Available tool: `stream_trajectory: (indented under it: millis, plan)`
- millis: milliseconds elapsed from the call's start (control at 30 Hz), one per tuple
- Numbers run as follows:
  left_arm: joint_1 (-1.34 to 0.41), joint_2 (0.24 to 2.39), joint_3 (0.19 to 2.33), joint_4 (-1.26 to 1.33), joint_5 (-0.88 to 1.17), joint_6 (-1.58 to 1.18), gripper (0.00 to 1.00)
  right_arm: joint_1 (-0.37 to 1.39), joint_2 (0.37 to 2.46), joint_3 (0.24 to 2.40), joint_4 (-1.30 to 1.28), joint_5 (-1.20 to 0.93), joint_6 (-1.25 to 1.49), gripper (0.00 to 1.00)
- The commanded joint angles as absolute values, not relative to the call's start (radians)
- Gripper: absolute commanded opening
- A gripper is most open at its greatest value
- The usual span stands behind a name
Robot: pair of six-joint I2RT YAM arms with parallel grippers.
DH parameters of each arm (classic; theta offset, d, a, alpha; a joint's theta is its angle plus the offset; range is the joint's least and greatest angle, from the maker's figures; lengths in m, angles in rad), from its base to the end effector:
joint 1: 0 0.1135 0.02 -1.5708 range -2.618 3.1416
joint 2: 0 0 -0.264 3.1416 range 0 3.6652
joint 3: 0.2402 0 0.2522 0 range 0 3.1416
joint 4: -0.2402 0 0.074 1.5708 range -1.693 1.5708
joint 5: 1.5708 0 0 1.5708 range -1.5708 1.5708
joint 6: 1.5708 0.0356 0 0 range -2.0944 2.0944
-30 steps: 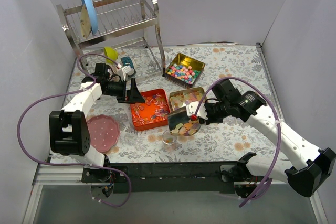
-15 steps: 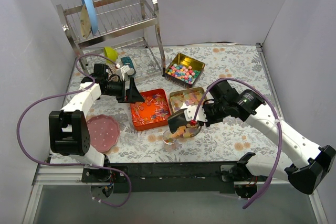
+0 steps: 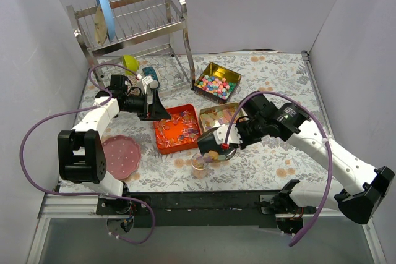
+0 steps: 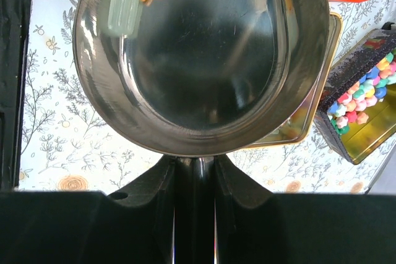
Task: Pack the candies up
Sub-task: Place the fake candies in the packing bottle, then adjust the spatula.
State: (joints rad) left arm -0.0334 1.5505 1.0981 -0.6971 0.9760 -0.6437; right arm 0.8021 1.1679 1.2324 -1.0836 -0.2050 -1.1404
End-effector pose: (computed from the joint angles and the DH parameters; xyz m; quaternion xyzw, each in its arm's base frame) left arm 0.2985 -0.0395 0.2386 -0.1660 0.8533 -0.4938 0.0219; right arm 0.1437 0.1590 0.3393 -0.8059 0.5171 0.0514 0.2836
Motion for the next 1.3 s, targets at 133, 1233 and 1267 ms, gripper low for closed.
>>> stream_trajectory:
  millis: [133, 1233, 1267]
  plan:
    - [-0.028, 1.555, 1.121, -0.672, 1.011, -0.647, 0.98, 0.847, 1.177, 1.330, -1.143, -0.153, -1.173, 0.01]
    - [-0.199, 1.584, 1.204, -0.471, 1.221, -0.911, 0.95, 0.709, 1.330, 1.450, -0.839, -0.198, -0.692, 0.01]
    - [-0.204, 1.595, 1.206, -0.454, 1.223, -0.923, 0.95, 0.709, 1.347, 1.459, -0.838, -0.202, -0.687, 0.01]
